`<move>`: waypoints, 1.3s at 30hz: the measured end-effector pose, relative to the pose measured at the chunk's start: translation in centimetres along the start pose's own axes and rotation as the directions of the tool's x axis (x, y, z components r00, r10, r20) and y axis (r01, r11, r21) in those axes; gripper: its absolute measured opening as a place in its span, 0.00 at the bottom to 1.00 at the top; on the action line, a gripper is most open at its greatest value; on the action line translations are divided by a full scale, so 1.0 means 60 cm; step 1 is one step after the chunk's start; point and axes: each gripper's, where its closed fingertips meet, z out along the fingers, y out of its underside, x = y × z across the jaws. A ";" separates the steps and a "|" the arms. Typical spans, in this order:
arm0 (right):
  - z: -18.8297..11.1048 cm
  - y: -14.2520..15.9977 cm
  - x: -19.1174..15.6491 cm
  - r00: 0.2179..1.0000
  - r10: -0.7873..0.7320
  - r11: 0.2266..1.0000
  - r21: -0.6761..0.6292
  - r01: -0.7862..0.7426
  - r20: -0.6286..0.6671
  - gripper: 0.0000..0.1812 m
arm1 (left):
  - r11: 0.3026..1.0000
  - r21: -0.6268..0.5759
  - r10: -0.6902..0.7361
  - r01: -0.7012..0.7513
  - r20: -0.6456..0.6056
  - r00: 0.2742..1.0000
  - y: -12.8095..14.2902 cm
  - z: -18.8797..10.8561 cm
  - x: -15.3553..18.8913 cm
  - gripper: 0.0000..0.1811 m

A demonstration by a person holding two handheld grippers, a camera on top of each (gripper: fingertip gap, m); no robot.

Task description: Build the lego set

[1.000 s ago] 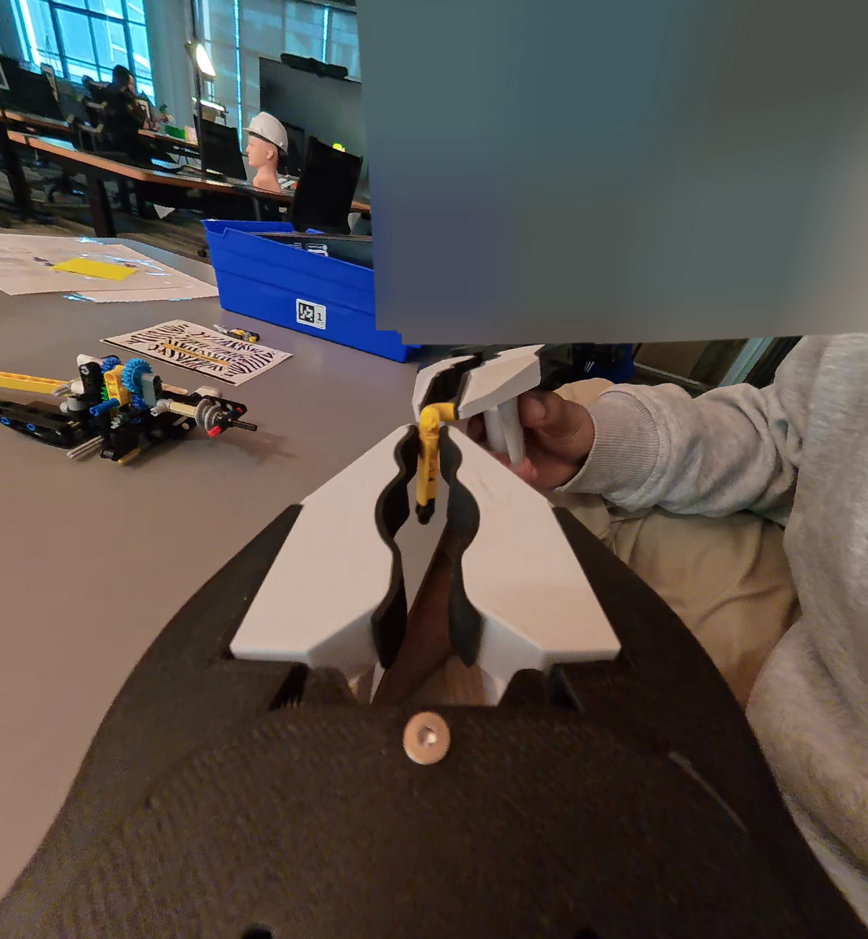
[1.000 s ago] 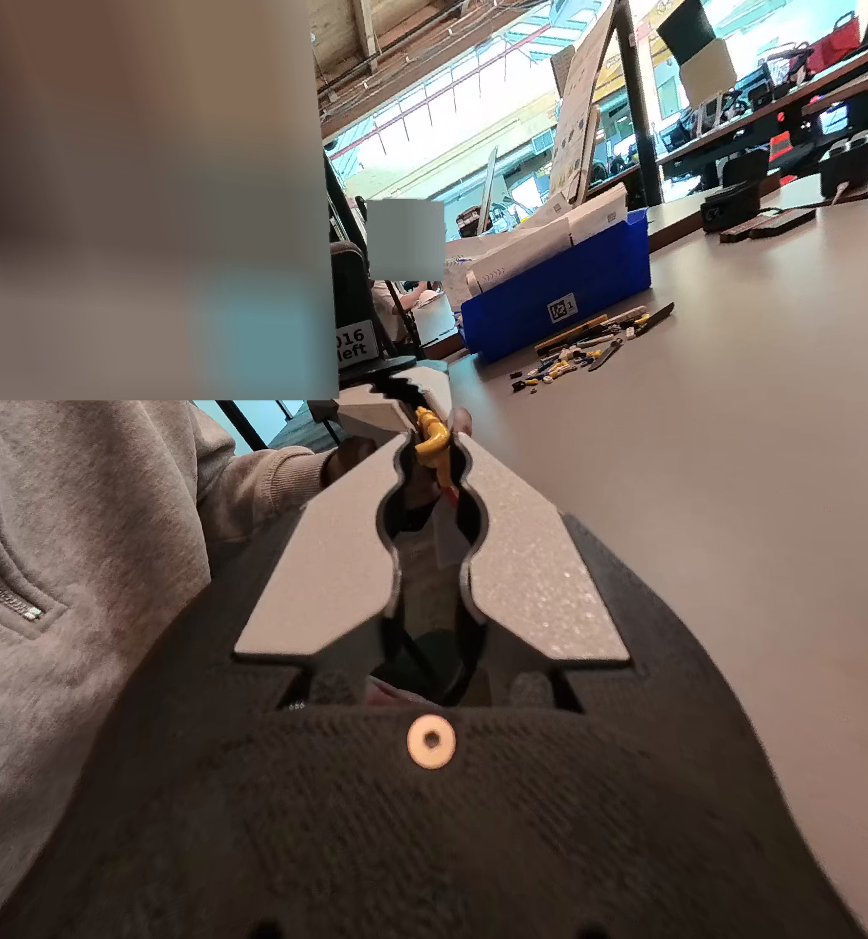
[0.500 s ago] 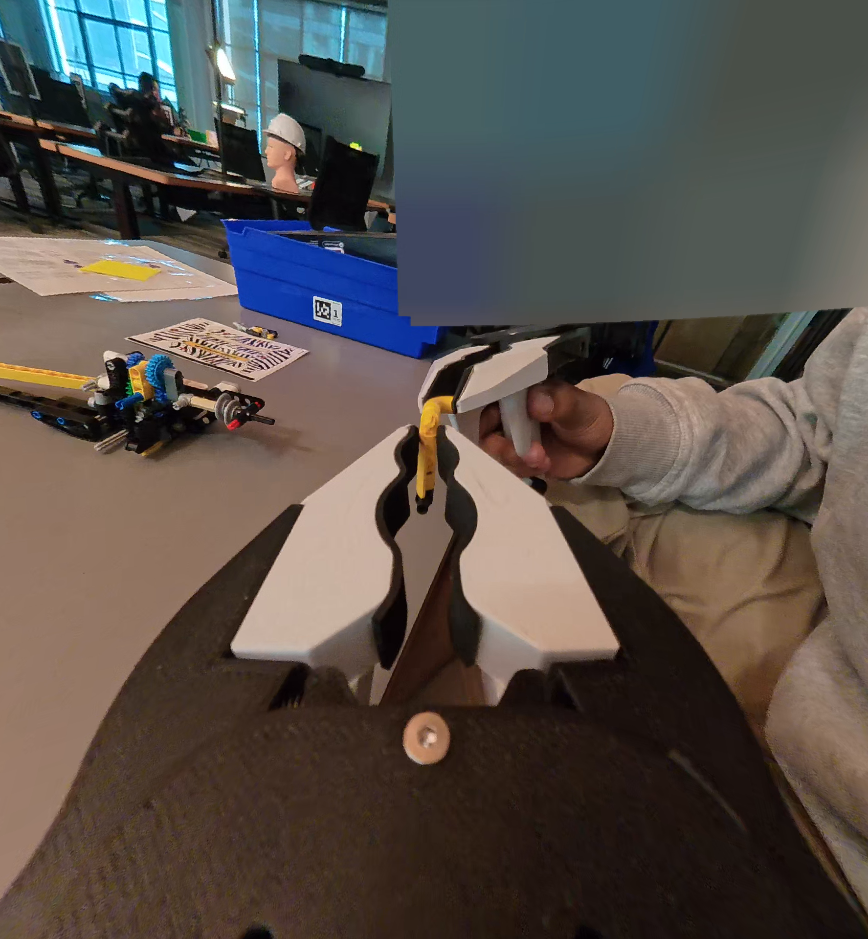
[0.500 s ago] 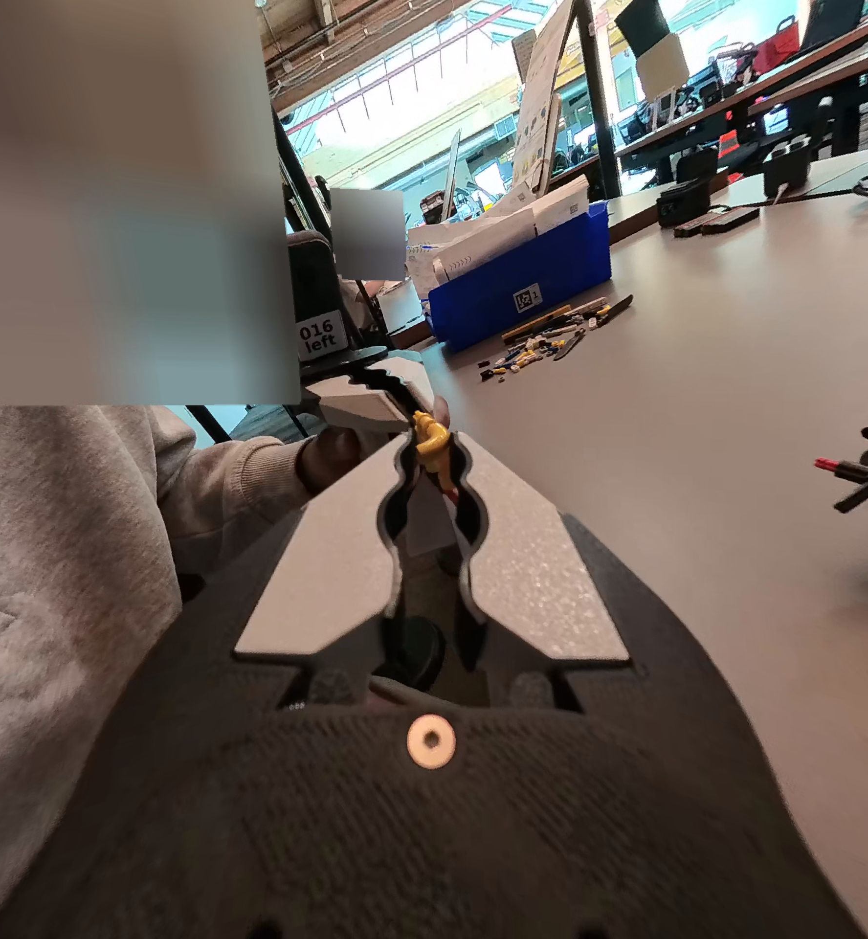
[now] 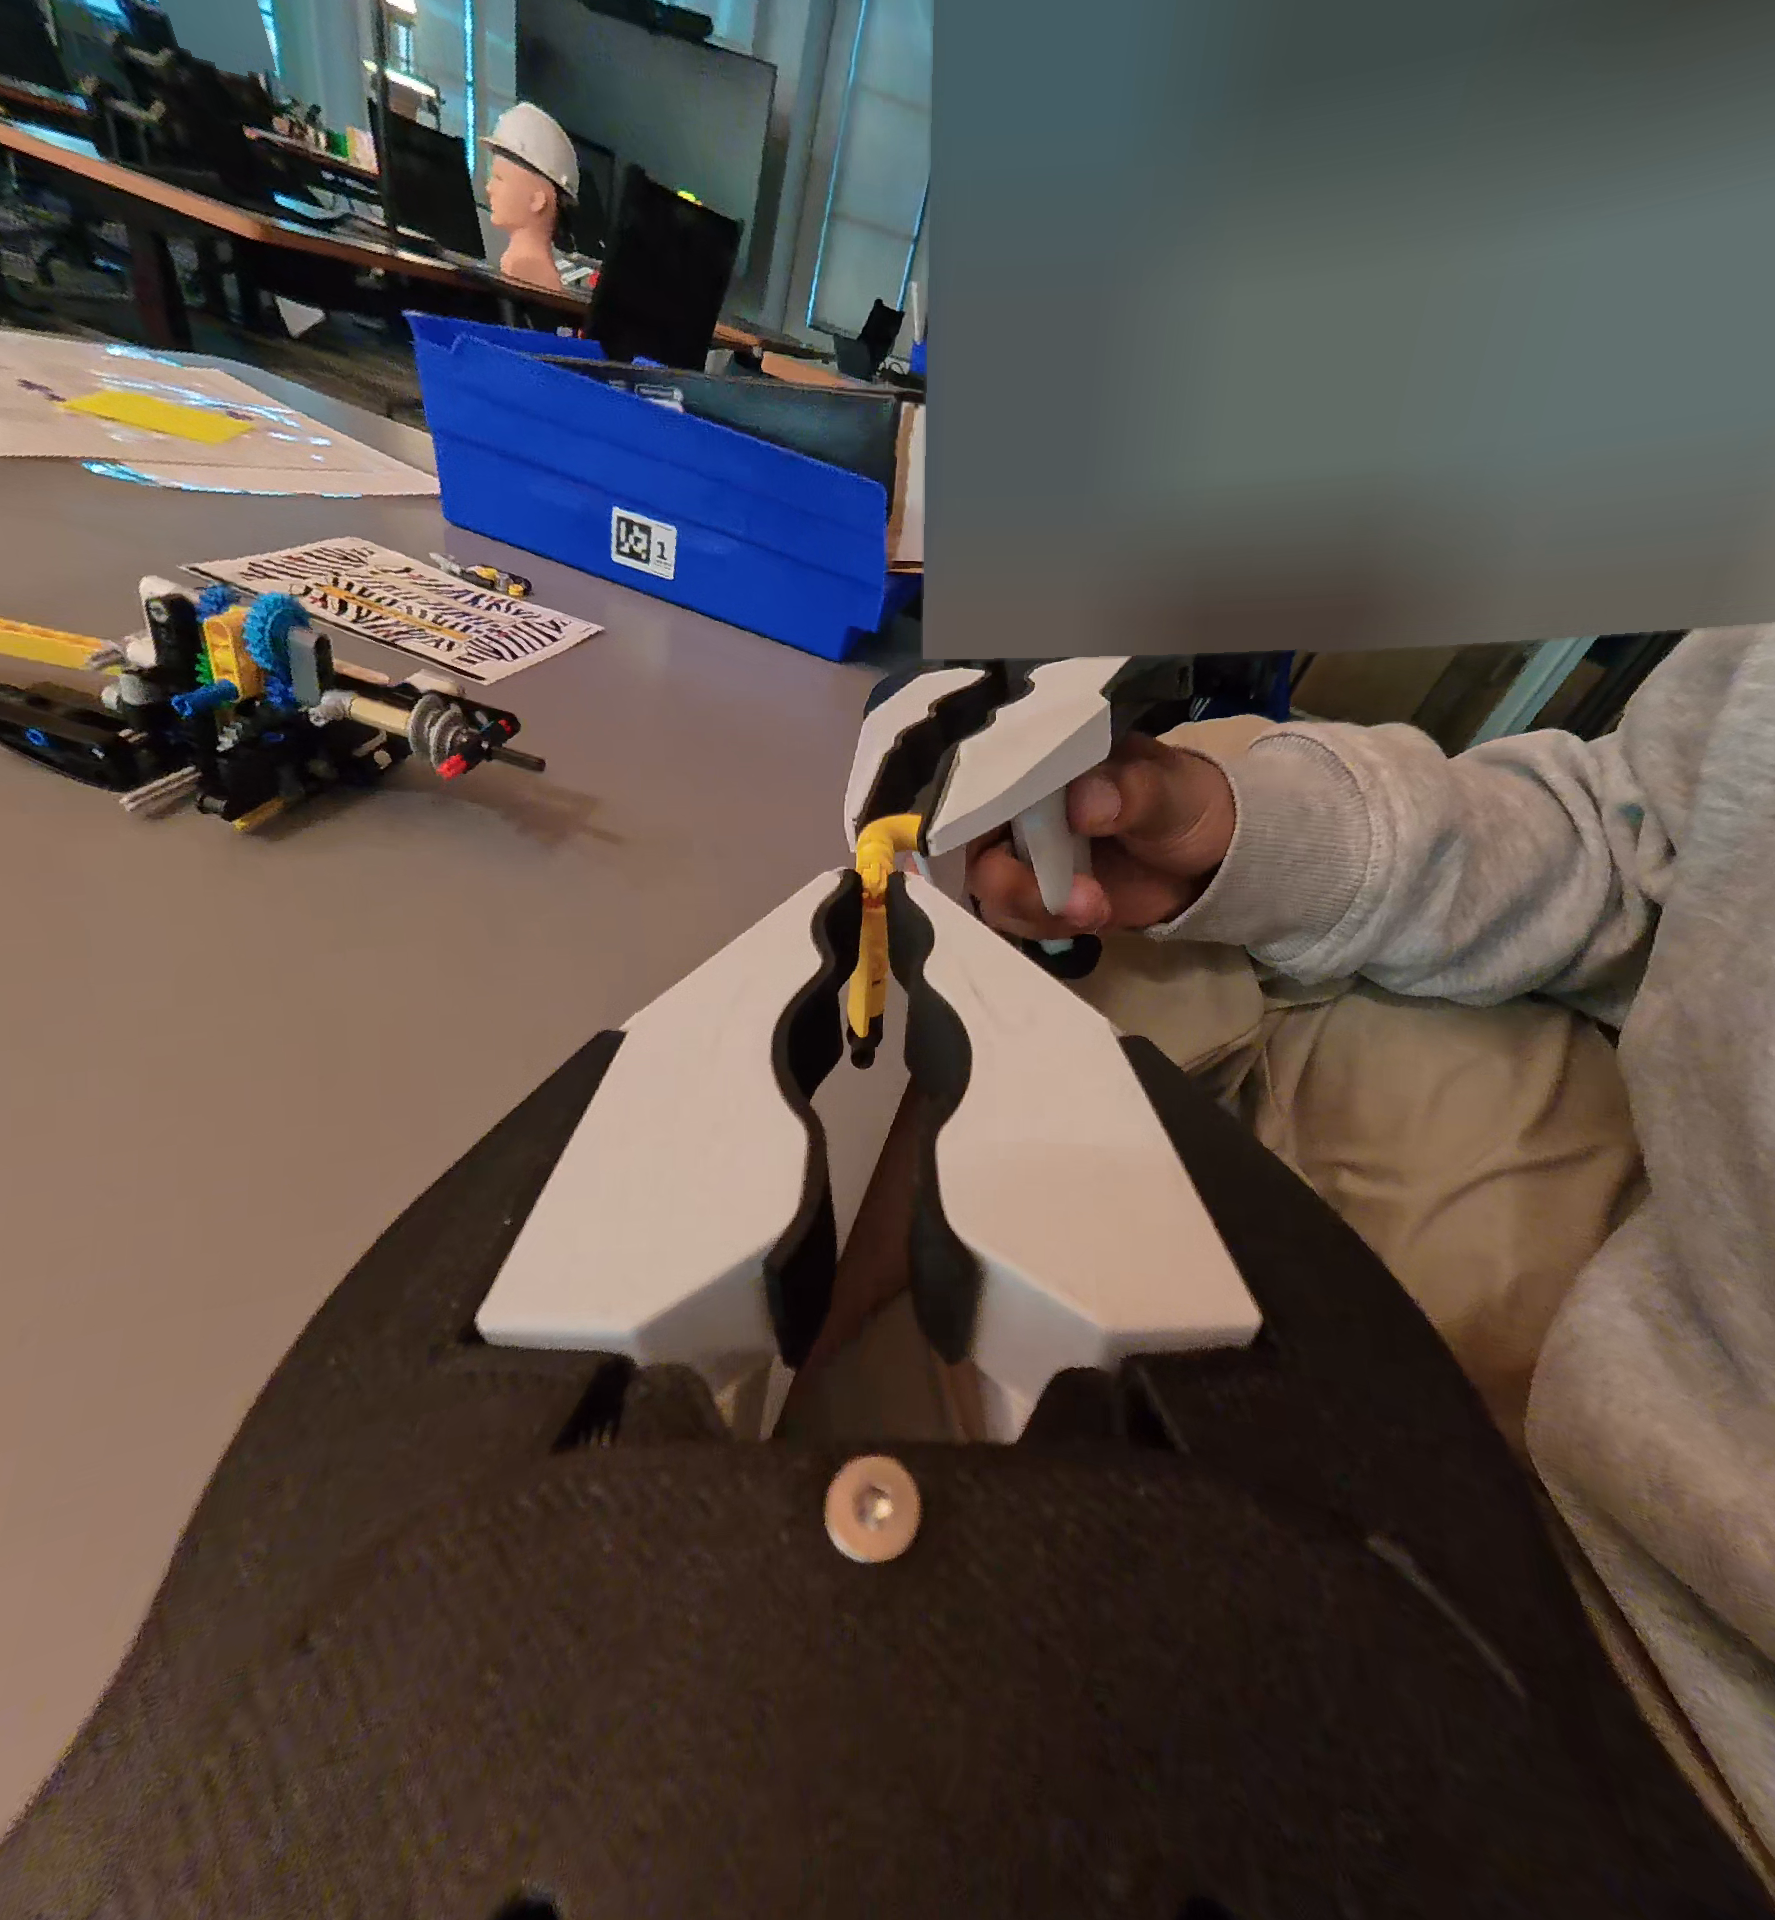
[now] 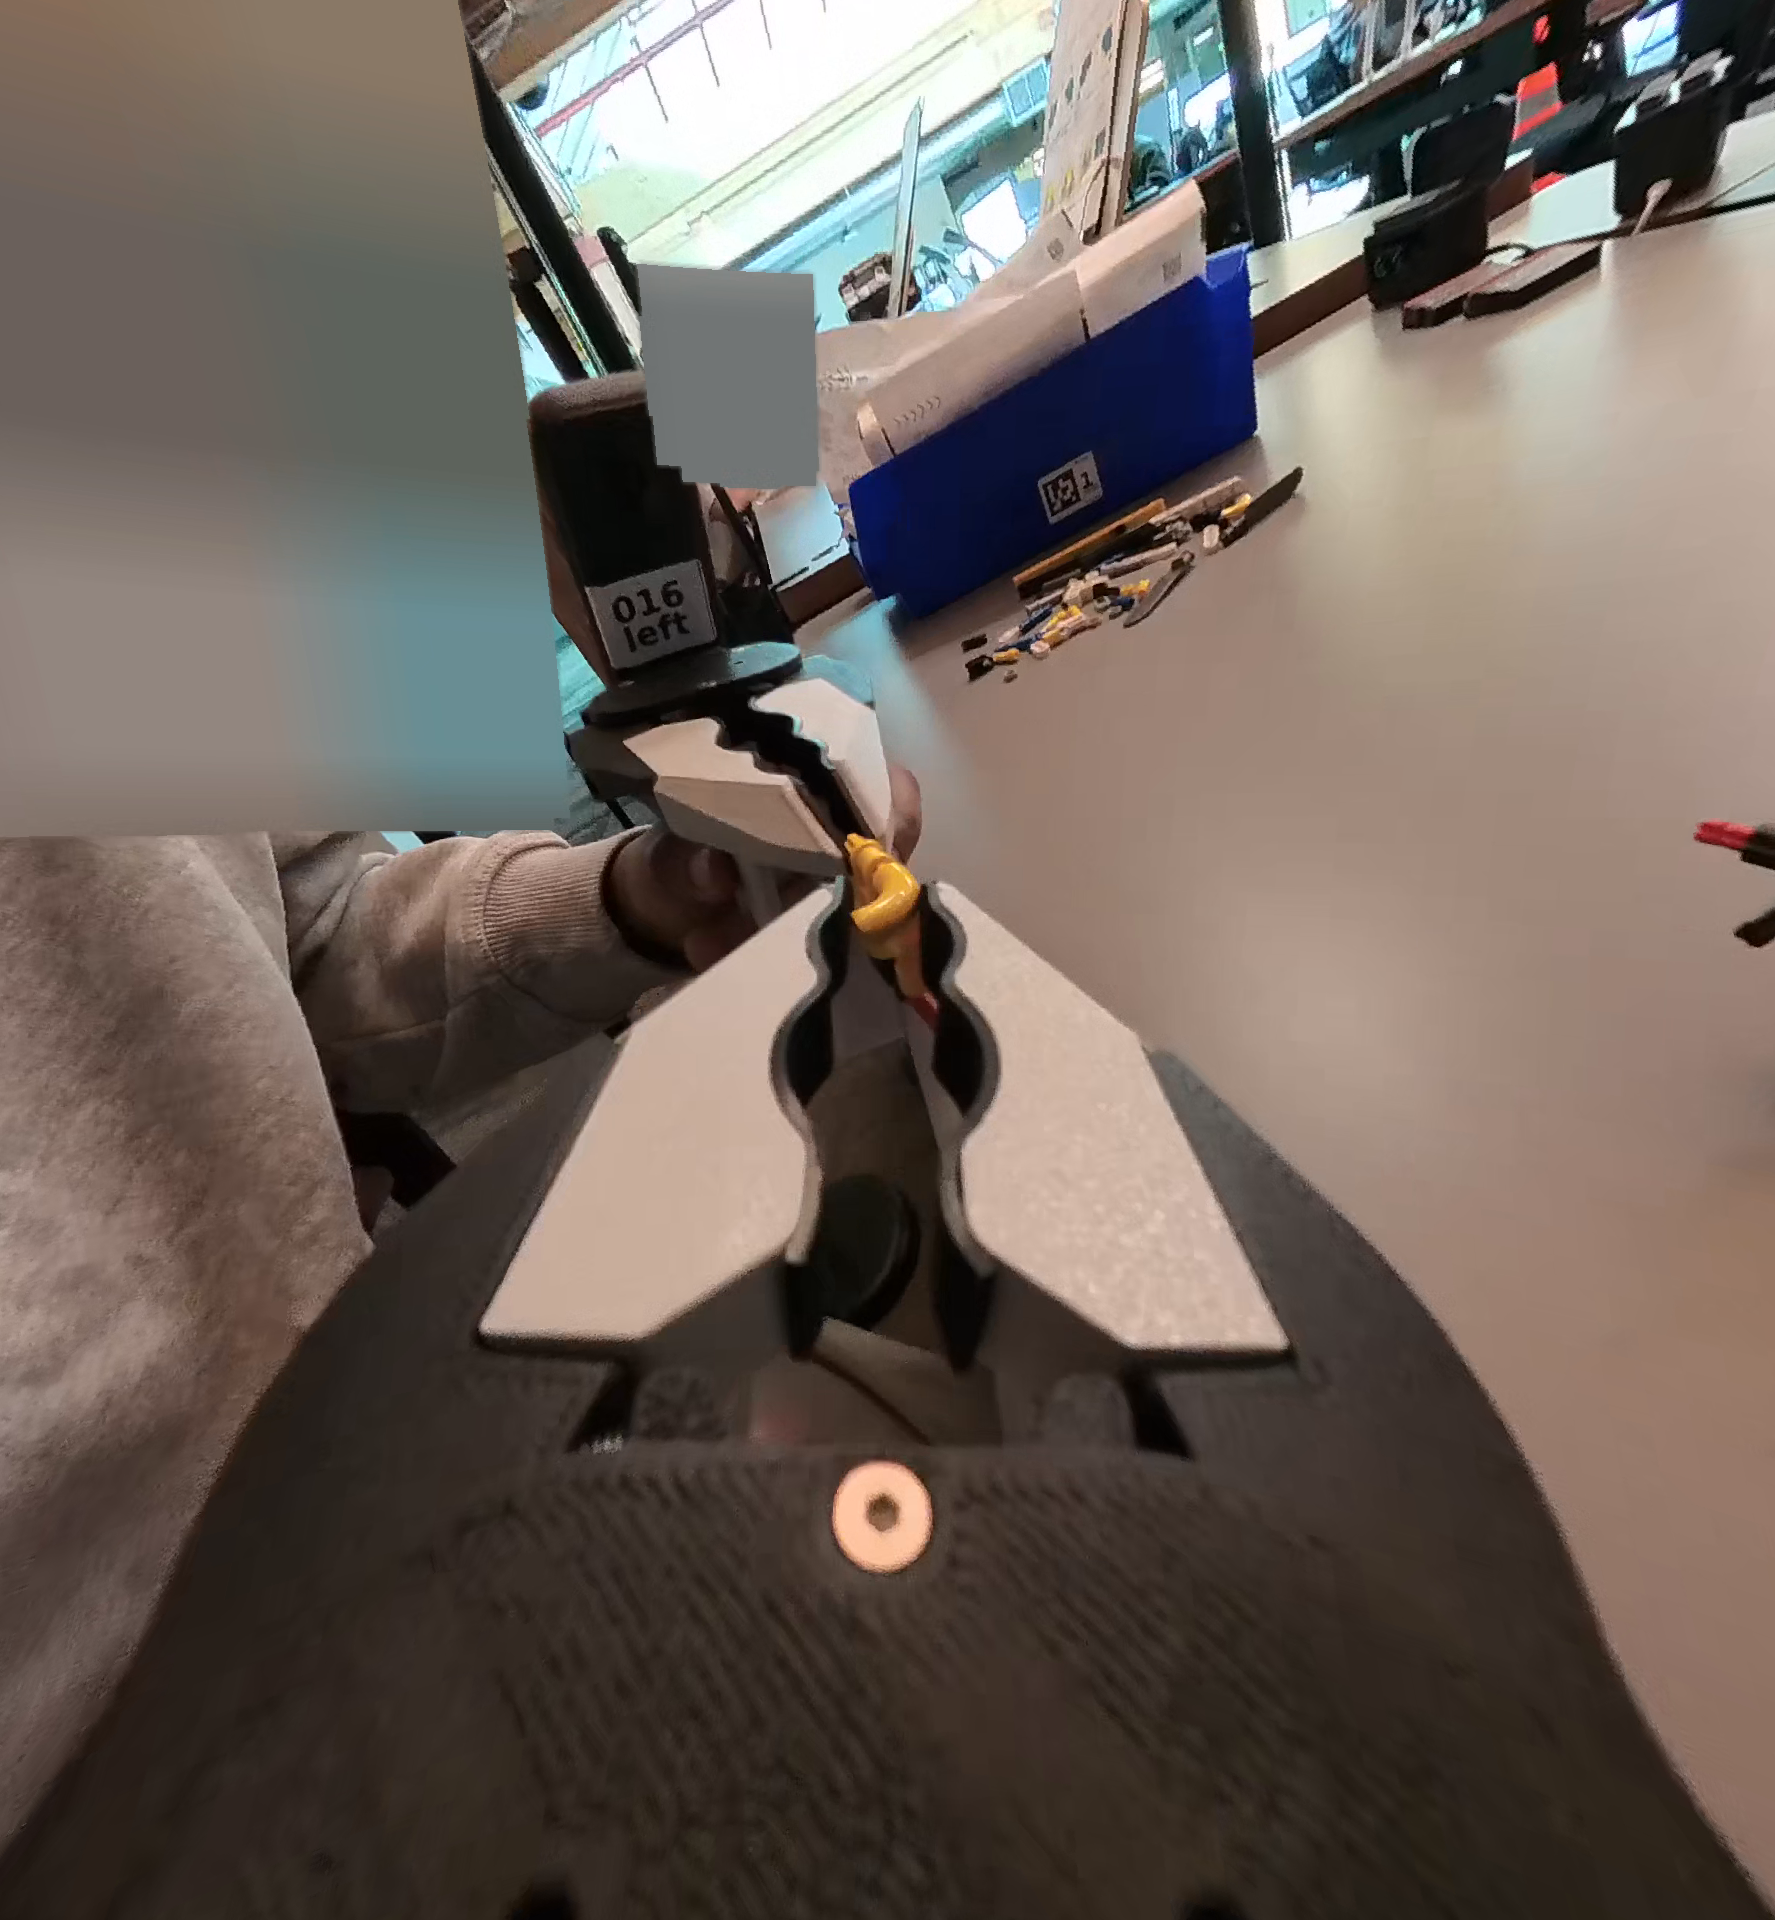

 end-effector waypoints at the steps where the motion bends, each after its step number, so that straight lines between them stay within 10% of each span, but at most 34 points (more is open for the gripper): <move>1: 0.000 0.003 0.003 1.000 0.002 1.000 -0.010 -0.002 -0.003 0.07 | 1.000 -0.001 -0.004 0.004 0.000 1.000 0.003 0.001 -0.002 0.02; 39: 0.003 0.054 0.041 0.996 -0.005 0.973 -0.229 -0.015 -0.089 0.05 | 0.975 -0.172 -0.134 0.139 0.042 0.990 0.050 0.014 -0.025 0.01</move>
